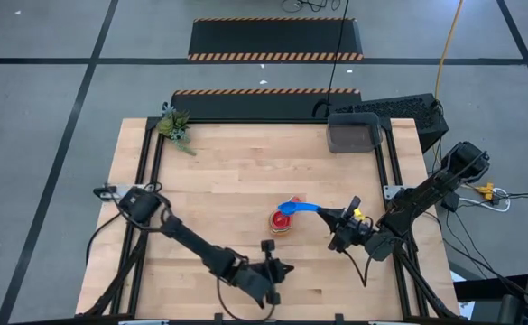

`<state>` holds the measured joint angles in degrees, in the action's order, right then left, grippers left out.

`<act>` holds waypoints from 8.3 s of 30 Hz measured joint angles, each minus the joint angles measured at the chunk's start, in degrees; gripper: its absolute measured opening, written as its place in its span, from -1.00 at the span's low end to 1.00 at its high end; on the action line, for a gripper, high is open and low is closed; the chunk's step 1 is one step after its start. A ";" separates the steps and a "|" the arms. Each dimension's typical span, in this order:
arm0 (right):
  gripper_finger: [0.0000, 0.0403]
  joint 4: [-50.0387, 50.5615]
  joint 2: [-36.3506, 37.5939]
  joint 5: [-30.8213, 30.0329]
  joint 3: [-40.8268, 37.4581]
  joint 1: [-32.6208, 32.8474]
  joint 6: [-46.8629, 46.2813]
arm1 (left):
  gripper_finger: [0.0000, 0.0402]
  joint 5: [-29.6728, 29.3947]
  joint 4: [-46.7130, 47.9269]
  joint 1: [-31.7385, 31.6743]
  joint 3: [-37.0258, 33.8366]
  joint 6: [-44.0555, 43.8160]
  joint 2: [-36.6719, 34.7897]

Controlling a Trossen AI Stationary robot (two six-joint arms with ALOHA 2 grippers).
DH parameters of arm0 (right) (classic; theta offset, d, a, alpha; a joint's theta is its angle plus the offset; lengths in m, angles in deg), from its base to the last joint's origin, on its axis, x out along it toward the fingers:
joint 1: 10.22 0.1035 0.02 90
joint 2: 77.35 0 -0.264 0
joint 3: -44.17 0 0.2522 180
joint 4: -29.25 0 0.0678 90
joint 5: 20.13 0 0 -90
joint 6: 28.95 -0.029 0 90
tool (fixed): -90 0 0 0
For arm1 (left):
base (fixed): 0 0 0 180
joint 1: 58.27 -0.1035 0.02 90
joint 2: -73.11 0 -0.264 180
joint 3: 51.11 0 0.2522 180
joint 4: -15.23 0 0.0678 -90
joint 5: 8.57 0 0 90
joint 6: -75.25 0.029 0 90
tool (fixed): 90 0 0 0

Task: Nest measuring cups in basket
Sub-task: Stack the blue measuring cup on top of the light red measuring cup

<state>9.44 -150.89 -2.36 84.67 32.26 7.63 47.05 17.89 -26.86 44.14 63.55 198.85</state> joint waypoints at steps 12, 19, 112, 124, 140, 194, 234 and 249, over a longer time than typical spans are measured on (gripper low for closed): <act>-1.00 0.42 0.20 -4.99 -0.02 1.76 1.91 | -0.94 1.19 3.79 -2.52 2.67 -7.10 6.09; -1.00 0.33 0.57 -5.99 -0.02 2.71 1.65 | -0.96 0.86 5.04 -3.47 2.69 -8.75 7.45; -1.00 1.86 -7.22 5.62 -3.76 -6.62 10.53 | -0.88 -19.55 58.04 -13.09 2.67 -27.85 -16.45; -1.00 -8.88 -12.87 0.68 -3.76 -7.18 18.75 | -0.88 -22.27 57.78 -11.77 2.67 -26.56 -18.85; -1.00 -13.38 -12.65 -7.45 -3.48 -6.99 13.15 | -0.88 -22.22 57.78 -11.60 2.65 -27.35 -18.85; -0.47 -6.90 -12.65 2.01 -3.52 -5.98 0.87 | -0.88 -21.14 57.83 -10.41 2.63 -27.35 -18.85; -0.38 3.84 -0.67 6.30 -3.54 -8.04 -19.73 | -0.88 -17.80 57.13 -9.52 2.61 -27.07 -18.85; -0.38 20.99 4.75 35.14 -3.50 -22.35 -45.38 | -0.88 5.00 19.05 -9.91 1.04 4.79 -9.19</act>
<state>30.43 -146.14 32.78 81.18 9.91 -37.75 52.05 36.93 -36.77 45.18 68.34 189.67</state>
